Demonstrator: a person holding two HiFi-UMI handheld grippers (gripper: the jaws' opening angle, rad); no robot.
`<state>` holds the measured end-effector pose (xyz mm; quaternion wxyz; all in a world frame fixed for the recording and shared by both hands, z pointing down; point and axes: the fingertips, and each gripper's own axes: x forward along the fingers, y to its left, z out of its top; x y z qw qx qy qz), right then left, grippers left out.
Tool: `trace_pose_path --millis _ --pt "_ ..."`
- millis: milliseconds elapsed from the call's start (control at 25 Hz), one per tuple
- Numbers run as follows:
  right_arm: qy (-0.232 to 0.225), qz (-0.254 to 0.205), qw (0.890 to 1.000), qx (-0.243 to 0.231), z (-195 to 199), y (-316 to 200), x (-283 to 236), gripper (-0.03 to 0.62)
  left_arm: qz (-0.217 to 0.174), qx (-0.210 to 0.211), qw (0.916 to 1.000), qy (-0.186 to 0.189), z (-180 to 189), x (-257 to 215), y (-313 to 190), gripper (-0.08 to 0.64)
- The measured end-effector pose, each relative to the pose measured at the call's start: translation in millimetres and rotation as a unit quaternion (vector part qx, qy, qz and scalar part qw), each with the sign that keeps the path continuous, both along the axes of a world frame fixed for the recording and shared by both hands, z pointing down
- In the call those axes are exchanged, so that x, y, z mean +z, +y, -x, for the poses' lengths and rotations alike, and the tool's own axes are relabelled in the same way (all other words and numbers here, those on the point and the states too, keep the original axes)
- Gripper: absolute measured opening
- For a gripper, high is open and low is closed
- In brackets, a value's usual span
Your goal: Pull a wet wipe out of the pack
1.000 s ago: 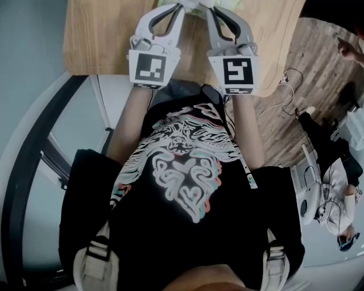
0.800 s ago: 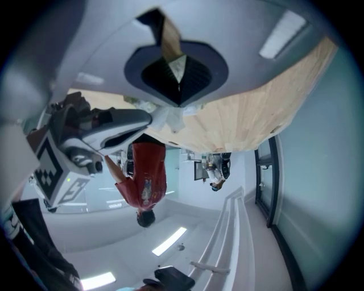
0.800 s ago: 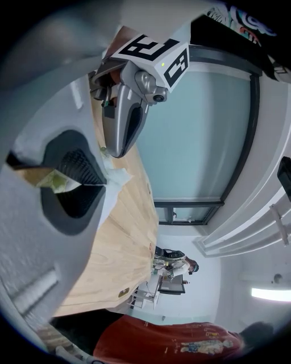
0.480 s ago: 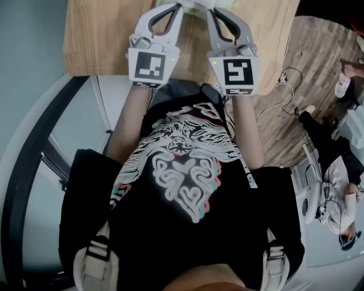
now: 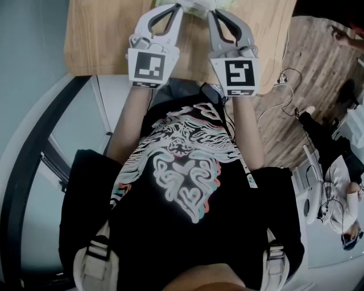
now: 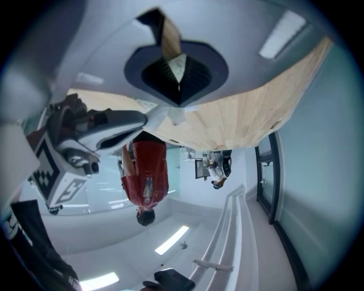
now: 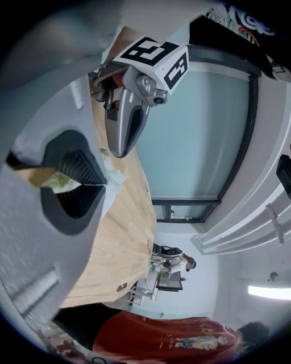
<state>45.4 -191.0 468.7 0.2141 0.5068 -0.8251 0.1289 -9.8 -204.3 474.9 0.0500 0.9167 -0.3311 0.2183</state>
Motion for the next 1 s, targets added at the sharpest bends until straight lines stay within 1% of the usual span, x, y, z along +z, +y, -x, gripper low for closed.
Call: trace_pose_path --millis 280,480,1000 --pt "-0.013 -0.01 1.0 0.012 -8.2 4.4 -10.4 0.003 -0.013 0.008 0.9998 -0.015 -2.5 -5.3 3.2 -0.011" --pt "-0.012 -0.015 1.0 0.022 -16.0 10.3 -17.0 0.003 -0.022 0.012 0.9996 -0.013 -3.7 -14.5 6.1 -0.011" --pt "-0.01 -0.04 0.999 0.035 -18.1 29.8 -46.2 0.003 -0.052 0.011 0.9985 -0.012 4.6 -44.5 19.2 -0.012"
